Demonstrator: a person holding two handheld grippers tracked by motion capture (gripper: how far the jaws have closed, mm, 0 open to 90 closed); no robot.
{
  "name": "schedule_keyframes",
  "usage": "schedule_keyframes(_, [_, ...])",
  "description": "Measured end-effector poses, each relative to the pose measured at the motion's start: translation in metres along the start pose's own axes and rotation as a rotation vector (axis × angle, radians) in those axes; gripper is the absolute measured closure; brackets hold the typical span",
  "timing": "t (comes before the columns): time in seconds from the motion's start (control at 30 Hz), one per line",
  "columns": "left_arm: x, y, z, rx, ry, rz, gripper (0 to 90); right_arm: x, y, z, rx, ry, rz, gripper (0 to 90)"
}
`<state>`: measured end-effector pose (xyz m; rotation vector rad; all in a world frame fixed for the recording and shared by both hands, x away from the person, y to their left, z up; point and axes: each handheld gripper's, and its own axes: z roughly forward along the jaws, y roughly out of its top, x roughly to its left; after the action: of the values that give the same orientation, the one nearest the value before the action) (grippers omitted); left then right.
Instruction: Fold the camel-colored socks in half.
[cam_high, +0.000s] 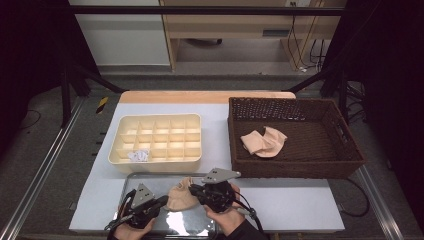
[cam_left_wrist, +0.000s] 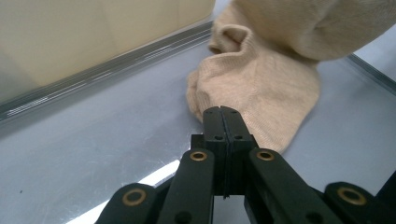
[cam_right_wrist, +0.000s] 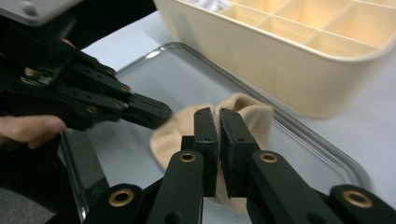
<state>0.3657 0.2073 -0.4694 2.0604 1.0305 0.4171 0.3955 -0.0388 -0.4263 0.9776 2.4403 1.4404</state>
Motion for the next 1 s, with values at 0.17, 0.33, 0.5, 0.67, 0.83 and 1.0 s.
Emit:
schedule_keyframes(0.17, [0.000, -0.001, 0.001, 0.004, 0.000, 0.001, 89.4, 0.015, 0.008, 0.018, 0.020, 0.036, -0.038, 86.4])
schedule_keyframes(0.33, [0.002, -0.002, 0.002, 0.006, -0.002, -0.004, 89.4, 0.023, 0.003, 0.040, 0.081, 0.057, -0.059, 86.3])
schedule_keyframes(0.5, [0.004, -0.002, 0.003, 0.013, -0.007, -0.013, 89.5, 0.025, -0.003, 0.051, 0.112, 0.064, -0.065, 86.3])
schedule_keyframes(0.67, [0.007, -0.002, 0.001, 0.008, 0.011, -0.023, 89.5, 0.028, -0.011, 0.064, 0.152, 0.064, -0.074, 85.9])
schedule_keyframes(0.83, [0.010, -0.002, -0.003, -0.015, 0.017, -0.035, 89.5, 0.027, -0.016, 0.068, 0.154, 0.068, -0.074, 85.2])
schedule_keyframes(1.0, [0.009, -0.001, -0.002, -0.018, 0.016, -0.034, 89.4, 0.027, -0.014, 0.066, 0.145, 0.097, -0.077, 77.2])
